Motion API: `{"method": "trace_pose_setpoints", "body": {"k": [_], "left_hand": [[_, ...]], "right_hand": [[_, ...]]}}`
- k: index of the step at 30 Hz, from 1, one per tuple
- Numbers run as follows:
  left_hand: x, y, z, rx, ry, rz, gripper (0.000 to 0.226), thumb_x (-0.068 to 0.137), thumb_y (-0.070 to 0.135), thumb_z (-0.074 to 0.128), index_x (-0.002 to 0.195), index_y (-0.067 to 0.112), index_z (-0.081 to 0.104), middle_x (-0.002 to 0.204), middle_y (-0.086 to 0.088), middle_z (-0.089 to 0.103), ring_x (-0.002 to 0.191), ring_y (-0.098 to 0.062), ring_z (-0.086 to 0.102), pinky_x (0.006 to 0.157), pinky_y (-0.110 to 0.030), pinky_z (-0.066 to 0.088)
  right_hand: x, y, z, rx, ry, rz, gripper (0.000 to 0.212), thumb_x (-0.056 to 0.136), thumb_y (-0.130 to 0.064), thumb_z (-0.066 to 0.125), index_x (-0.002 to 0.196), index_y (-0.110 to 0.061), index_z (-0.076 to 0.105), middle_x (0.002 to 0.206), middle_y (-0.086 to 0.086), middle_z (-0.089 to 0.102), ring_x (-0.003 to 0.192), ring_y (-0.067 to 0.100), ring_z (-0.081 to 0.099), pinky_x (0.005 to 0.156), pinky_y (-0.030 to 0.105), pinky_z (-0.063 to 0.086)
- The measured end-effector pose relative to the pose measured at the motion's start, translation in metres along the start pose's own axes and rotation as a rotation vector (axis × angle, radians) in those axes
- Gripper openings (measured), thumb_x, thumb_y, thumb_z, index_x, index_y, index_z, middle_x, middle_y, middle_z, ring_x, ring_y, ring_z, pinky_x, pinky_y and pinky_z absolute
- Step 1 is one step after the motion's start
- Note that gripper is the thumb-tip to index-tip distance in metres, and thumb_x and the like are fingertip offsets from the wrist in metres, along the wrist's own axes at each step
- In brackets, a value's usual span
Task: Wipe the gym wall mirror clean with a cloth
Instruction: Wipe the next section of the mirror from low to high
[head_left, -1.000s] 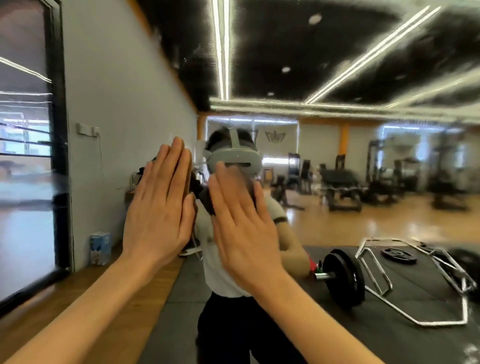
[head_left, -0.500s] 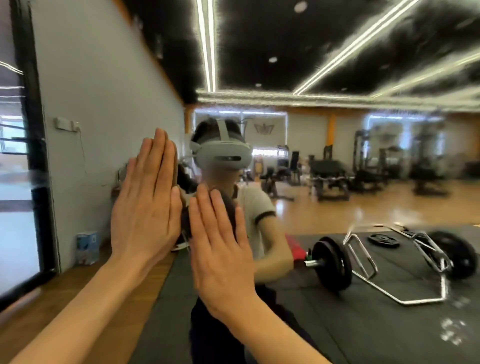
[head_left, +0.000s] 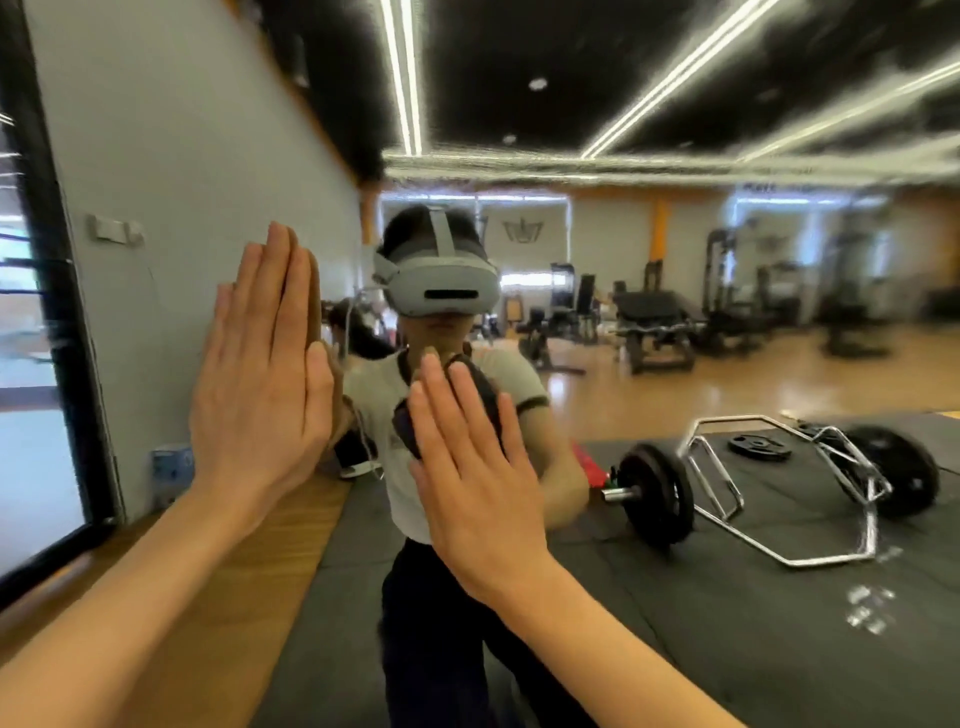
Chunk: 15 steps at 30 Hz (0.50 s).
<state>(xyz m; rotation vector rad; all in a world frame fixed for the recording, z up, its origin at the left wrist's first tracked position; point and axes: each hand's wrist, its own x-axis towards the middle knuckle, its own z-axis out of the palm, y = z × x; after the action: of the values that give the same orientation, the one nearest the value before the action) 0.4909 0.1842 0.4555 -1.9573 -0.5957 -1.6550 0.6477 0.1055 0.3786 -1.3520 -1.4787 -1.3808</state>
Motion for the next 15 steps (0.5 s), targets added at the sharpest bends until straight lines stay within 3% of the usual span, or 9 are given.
{"method": "trace_pose_setpoints", "body": {"k": [2, 4, 6, 8, 11, 13, 15], "left_hand": [[0.000, -0.002, 0.003, -0.014, -0.007, -0.014, 0.063, 0.102, 0.018, 0.033, 0.160, 0.007, 0.014, 0.168, -0.015, 0.011, 0.155, -0.016, 0.001, 0.127, -0.036, 0.000], [-0.002, -0.001, 0.003, -0.032, -0.008, -0.048, 0.064, 0.102, 0.020, 0.032, 0.162, 0.014, 0.010, 0.169, -0.010, 0.006, 0.157, -0.018, 0.000, 0.127, -0.045, 0.002], [-0.004, 0.011, 0.003, -0.060, -0.034, -0.070, 0.064, 0.102, 0.021, 0.031, 0.161, 0.009, 0.011, 0.169, -0.008, 0.004, 0.156, -0.015, -0.003, 0.127, -0.041, -0.002], [-0.007, 0.039, 0.007, -0.088, -0.099, -0.002, 0.064, 0.102, 0.020, 0.031, 0.160, 0.004, 0.011, 0.169, -0.010, 0.007, 0.156, -0.016, -0.002, 0.126, -0.032, -0.005], [-0.012, 0.094, 0.029, -0.080, -0.142, 0.214, 0.063, 0.099, 0.012, 0.036, 0.158, 0.000, 0.019, 0.167, -0.017, 0.016, 0.156, -0.025, 0.009, 0.127, -0.034, 0.001], [-0.008, 0.127, 0.045, -0.103, -0.139, 0.261, 0.062, 0.098, 0.010, 0.038, 0.157, -0.001, 0.022, 0.166, -0.017, 0.019, 0.155, -0.026, 0.014, 0.127, -0.037, 0.007], [-0.003, 0.148, 0.057, -0.131, -0.120, 0.249, 0.059, 0.101, 0.012, 0.035, 0.158, 0.000, 0.021, 0.166, -0.015, 0.018, 0.155, -0.026, 0.015, 0.127, -0.039, 0.009]], "right_hand": [[-0.003, 0.030, -0.010, -0.045, -0.058, -0.234, 0.064, 0.105, -0.022, 0.048, 0.158, -0.008, 0.015, 0.166, 0.003, 0.009, 0.155, 0.021, 0.005, 0.126, 0.039, 0.000], [-0.013, 0.078, -0.026, -0.016, -0.065, -0.275, 0.068, 0.098, -0.012, 0.064, 0.154, -0.008, 0.027, 0.163, 0.004, 0.021, 0.153, 0.022, 0.016, 0.126, 0.039, 0.004], [-0.035, 0.131, -0.042, 0.093, 0.034, -0.041, 0.056, 0.098, -0.007, 0.060, 0.148, -0.005, 0.036, 0.159, 0.007, 0.030, 0.152, 0.022, 0.019, 0.126, 0.040, 0.005], [-0.056, 0.162, -0.053, 0.160, 0.134, 0.295, 0.048, 0.105, -0.015, 0.044, 0.151, -0.005, 0.033, 0.161, 0.007, 0.027, 0.155, 0.018, 0.012, 0.126, 0.044, 0.005], [-0.048, 0.137, -0.044, 0.157, 0.248, 0.600, 0.052, 0.105, -0.016, 0.034, 0.155, -0.002, 0.024, 0.165, 0.009, 0.018, 0.155, 0.023, 0.008, 0.126, 0.046, 0.001], [-0.034, 0.106, -0.031, 0.120, 0.231, 0.533, 0.055, 0.101, -0.013, 0.034, 0.154, -0.001, 0.022, 0.165, 0.009, 0.015, 0.153, 0.027, 0.008, 0.126, 0.037, -0.005], [-0.033, 0.095, -0.026, 0.070, 0.142, 0.256, 0.059, 0.098, -0.014, 0.040, 0.153, -0.003, 0.021, 0.164, 0.004, 0.012, 0.155, 0.023, 0.005, 0.126, 0.036, -0.004]]}}
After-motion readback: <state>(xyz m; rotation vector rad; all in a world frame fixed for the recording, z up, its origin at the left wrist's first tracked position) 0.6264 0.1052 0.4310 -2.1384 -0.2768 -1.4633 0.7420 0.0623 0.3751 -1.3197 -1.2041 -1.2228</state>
